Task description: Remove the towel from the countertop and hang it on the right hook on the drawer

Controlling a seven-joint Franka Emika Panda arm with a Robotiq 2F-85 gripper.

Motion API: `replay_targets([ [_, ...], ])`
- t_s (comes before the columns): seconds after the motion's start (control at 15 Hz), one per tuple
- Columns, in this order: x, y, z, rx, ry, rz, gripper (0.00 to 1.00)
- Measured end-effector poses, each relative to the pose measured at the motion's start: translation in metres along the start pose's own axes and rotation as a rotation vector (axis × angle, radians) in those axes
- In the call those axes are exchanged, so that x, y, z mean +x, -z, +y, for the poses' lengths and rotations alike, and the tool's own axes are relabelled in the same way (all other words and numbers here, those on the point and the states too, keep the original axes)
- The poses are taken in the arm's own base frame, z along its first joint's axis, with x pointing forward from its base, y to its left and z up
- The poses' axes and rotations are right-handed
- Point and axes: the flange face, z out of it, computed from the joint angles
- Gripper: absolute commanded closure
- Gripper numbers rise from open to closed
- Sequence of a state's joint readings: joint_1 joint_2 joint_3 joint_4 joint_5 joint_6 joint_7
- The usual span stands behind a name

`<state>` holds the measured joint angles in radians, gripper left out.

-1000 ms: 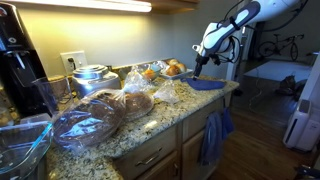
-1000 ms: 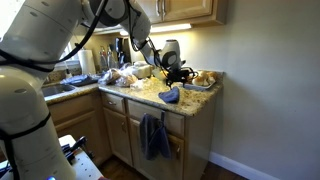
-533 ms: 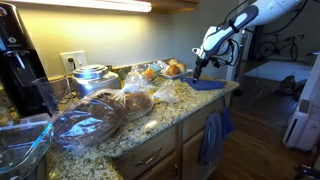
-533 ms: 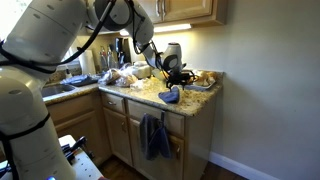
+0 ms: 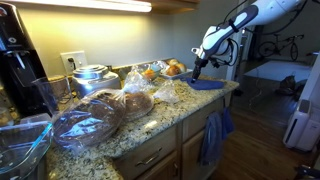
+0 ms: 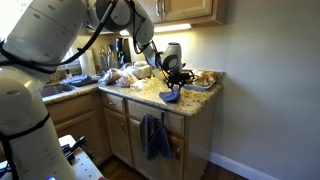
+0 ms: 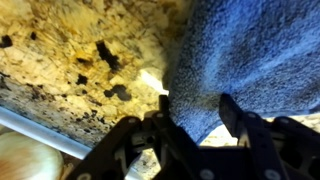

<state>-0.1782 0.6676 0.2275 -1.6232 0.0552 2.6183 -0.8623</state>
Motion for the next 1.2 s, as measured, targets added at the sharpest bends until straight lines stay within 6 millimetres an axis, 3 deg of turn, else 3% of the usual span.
replay_targets([
  [0.13,0.000,0.001,0.001,0.001,0.003,0.004,0.89],
  [0.4,-0.001,0.005,0.004,-0.004,0.003,0.008,0.95],
  [0.47,-0.001,0.007,0.004,-0.005,0.003,0.008,0.91],
  [0.73,-0.006,0.020,-0.004,-0.006,0.008,-0.006,0.91],
  [1.2,-0.031,0.073,-0.040,-0.009,-0.017,-0.046,0.90],
])
